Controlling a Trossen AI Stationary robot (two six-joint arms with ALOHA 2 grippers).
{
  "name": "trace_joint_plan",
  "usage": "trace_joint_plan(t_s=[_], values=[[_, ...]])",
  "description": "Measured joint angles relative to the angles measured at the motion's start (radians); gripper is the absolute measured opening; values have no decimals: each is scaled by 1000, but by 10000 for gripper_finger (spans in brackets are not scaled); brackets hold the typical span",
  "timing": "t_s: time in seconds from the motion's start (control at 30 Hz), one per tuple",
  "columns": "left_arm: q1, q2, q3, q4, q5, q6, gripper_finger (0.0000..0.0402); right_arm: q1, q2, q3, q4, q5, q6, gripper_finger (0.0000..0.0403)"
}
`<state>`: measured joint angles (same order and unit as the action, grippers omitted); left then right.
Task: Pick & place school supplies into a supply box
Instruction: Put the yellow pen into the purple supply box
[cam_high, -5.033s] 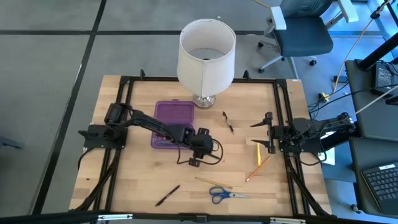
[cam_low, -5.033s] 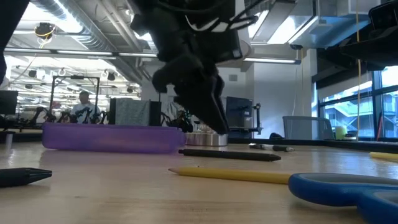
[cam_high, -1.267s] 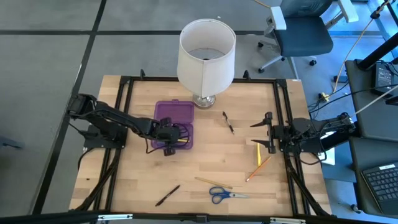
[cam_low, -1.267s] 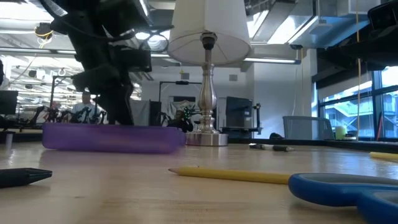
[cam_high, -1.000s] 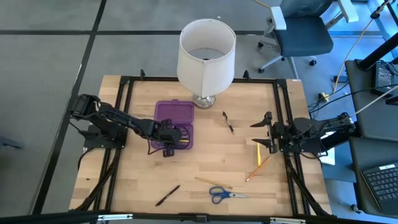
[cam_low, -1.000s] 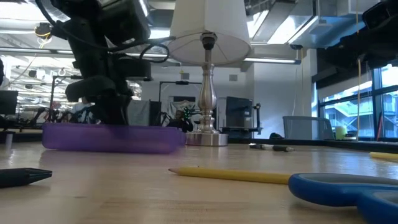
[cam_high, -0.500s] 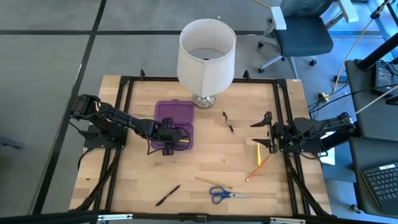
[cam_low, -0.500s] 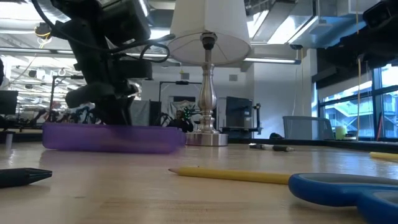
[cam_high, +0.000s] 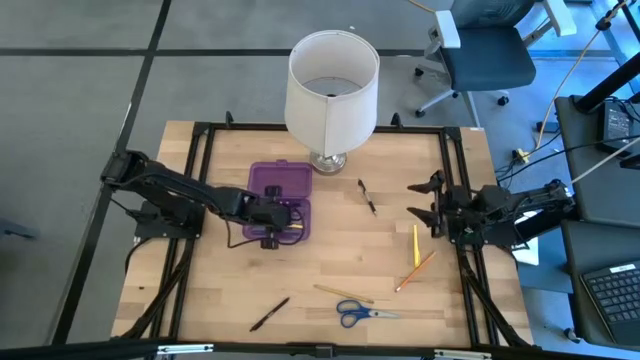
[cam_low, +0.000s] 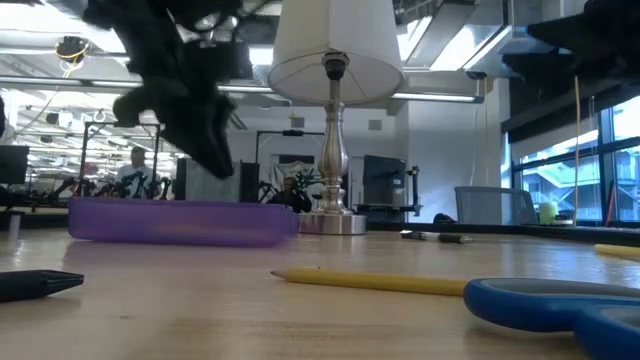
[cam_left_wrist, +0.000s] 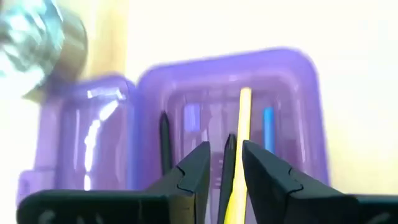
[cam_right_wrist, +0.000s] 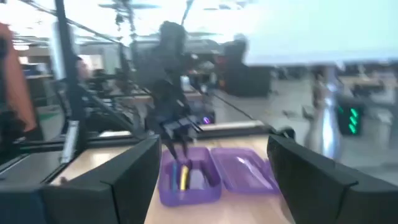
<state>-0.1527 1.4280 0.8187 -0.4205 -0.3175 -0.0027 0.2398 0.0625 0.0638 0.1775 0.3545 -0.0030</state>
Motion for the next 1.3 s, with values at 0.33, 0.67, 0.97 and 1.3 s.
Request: trace_joint_plan(t_s=[0.33, 0.67, 0.97, 1.3], values=[[-2, -190, 2, -45, -7, 84, 84, -13, 368, 200, -112, 97, 288, 297], [-2, -267, 3, -44, -5, 67, 84, -146, 779, 592, -702, 16, 693, 297], [-2, -262, 3, -43, -4, 31, 86, -166, 922, 733, -1037, -231, 1061, 297], [-2, -262, 2, -42, -3, 34, 85, -166, 993, 711, -1031, -270, 992, 297]])
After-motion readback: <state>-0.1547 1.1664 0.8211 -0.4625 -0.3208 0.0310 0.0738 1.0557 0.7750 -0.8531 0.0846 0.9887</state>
